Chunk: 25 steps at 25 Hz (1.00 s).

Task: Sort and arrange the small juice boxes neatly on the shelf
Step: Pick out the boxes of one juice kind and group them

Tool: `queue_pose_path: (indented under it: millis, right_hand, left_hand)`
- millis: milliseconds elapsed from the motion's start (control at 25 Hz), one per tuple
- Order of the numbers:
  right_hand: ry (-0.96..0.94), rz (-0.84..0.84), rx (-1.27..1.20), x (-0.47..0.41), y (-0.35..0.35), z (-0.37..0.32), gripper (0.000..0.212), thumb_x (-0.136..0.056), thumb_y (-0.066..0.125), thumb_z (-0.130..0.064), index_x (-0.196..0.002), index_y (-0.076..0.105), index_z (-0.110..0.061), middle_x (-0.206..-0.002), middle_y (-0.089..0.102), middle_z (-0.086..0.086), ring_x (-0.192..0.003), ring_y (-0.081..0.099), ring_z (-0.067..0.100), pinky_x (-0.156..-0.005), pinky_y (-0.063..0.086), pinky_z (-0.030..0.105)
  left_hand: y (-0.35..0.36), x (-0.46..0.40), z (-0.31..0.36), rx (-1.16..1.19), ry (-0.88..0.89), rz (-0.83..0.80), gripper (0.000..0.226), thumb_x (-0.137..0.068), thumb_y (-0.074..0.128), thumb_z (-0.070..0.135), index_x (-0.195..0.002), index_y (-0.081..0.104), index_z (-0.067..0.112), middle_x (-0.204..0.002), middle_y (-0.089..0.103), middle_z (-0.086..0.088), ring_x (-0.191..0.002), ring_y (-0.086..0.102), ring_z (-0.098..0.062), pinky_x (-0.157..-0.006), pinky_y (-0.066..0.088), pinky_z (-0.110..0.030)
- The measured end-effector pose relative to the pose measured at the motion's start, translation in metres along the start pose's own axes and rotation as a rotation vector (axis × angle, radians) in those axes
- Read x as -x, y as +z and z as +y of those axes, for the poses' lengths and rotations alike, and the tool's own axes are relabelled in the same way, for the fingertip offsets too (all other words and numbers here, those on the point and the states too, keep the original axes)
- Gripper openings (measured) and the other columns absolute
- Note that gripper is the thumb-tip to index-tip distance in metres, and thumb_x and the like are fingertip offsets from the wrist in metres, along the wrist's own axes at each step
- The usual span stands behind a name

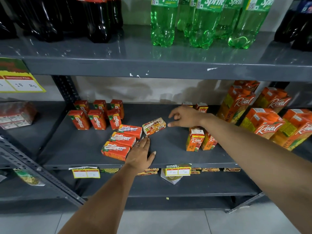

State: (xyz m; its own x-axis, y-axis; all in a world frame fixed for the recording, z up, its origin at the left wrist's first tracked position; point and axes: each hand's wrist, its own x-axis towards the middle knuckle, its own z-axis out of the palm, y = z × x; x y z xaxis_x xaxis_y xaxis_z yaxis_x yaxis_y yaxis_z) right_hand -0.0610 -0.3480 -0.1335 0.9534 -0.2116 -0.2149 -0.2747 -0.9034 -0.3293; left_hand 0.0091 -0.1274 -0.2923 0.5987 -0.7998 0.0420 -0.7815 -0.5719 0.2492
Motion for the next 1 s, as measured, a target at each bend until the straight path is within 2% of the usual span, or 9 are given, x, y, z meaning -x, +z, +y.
queue_pose_path:
  millis: [120,200,280,360,400,520,640,800,1000]
  right_hand:
    - [-0.071,0.03,0.159,-0.032,0.023,-0.017,0.046,-0.085,0.074,-0.03,-0.127,0.062,-0.016,-0.127,0.061,0.007,-0.115,0.058,0.025,-0.093,0.046,0.033]
    - [-0.089,0.007,0.257,-0.051,0.041,-0.023,0.054,-0.084,0.074,-0.023,-0.134,0.055,-0.013,-0.133,0.056,0.01,-0.122,0.053,0.028,-0.096,0.042,0.035]
    - [-0.091,-0.013,0.352,-0.067,0.056,-0.026,0.068,-0.085,0.073,-0.015,-0.145,0.042,-0.011,-0.147,0.045,0.012,-0.135,0.043,0.03,-0.108,0.036,0.037]
    - [-0.069,-0.031,0.433,-0.077,0.066,-0.025,0.078,-0.086,0.071,-0.01,-0.152,0.03,-0.011,-0.158,0.031,0.012,-0.145,0.031,0.03,-0.117,0.028,0.04]
    - [-0.059,-0.036,0.446,-0.08,0.068,-0.025,0.079,-0.086,0.071,-0.01,-0.152,0.029,-0.012,-0.158,0.031,0.012,-0.145,0.03,0.03,-0.117,0.028,0.041]
    - [-0.019,-0.047,0.43,-0.084,0.069,-0.024,0.067,-0.083,0.075,-0.017,-0.142,0.044,-0.012,-0.143,0.05,0.013,-0.129,0.05,0.031,-0.103,0.043,0.04]
    - [0.043,-0.155,0.459,-0.078,0.059,-0.023,0.07,-0.074,0.083,-0.017,-0.135,0.049,-0.013,-0.132,0.057,0.012,-0.118,0.057,0.031,-0.086,0.046,0.036]
    - [0.091,-0.31,0.487,-0.063,0.049,-0.014,0.08,-0.07,0.086,-0.016,-0.139,0.046,-0.018,-0.137,0.052,0.008,-0.121,0.054,0.03,-0.091,0.047,0.04]
    - [-0.011,-0.215,0.426,-0.047,0.045,-0.002,0.058,-0.072,0.082,-0.013,-0.125,0.058,-0.018,-0.123,0.061,0.008,-0.11,0.059,0.026,-0.077,0.041,0.031]
  left_hand:
    - [0.0,0.001,-0.014,-0.017,0.023,-0.008,0.069,-0.097,0.027,0.053,-0.151,0.015,0.012,-0.16,0.012,-0.005,-0.146,0.014,-0.021,-0.117,0.007,-0.031]
    - [0.001,0.001,-0.021,-0.027,0.06,-0.008,0.074,-0.093,0.017,0.059,-0.151,0.016,0.013,-0.16,0.014,-0.004,-0.146,0.015,-0.021,-0.117,0.007,-0.032]
    - [0.003,0.001,-0.024,-0.03,0.085,0.02,0.079,-0.089,0.01,0.06,-0.151,0.019,0.013,-0.16,0.016,-0.004,-0.146,0.016,-0.02,-0.117,0.004,-0.03]
    - [0.006,0.001,-0.026,-0.025,0.084,0.046,0.075,-0.091,0.014,0.059,-0.15,0.02,0.014,-0.16,0.017,-0.003,-0.146,0.016,-0.018,-0.116,0.003,-0.029]
    - [0.007,0.001,-0.026,-0.018,0.076,0.05,0.072,-0.092,0.018,0.058,-0.15,0.02,0.015,-0.16,0.017,-0.002,-0.146,0.016,-0.018,-0.117,0.004,-0.03]
    - [0.009,0.0,-0.03,-0.001,0.053,0.038,0.07,-0.094,0.023,0.058,-0.151,0.019,0.017,-0.16,0.016,0.001,-0.146,0.016,-0.018,-0.119,0.01,-0.033]
    - [0.009,0.0,-0.03,-0.009,0.046,0.023,0.07,-0.094,0.023,0.058,-0.151,0.017,0.018,-0.16,0.014,0.002,-0.146,0.015,-0.018,-0.119,0.013,-0.035]
    - [0.006,0.002,-0.028,0.004,0.044,0.04,0.069,-0.095,0.027,0.057,-0.151,0.018,0.017,-0.16,0.013,0.002,-0.146,0.015,-0.018,-0.118,0.013,-0.033]
    - [0.007,0.003,-0.029,-0.011,0.06,0.047,0.071,-0.093,0.023,0.058,-0.15,0.021,0.015,-0.16,0.017,0.0,-0.145,0.018,-0.018,-0.119,0.014,-0.033]
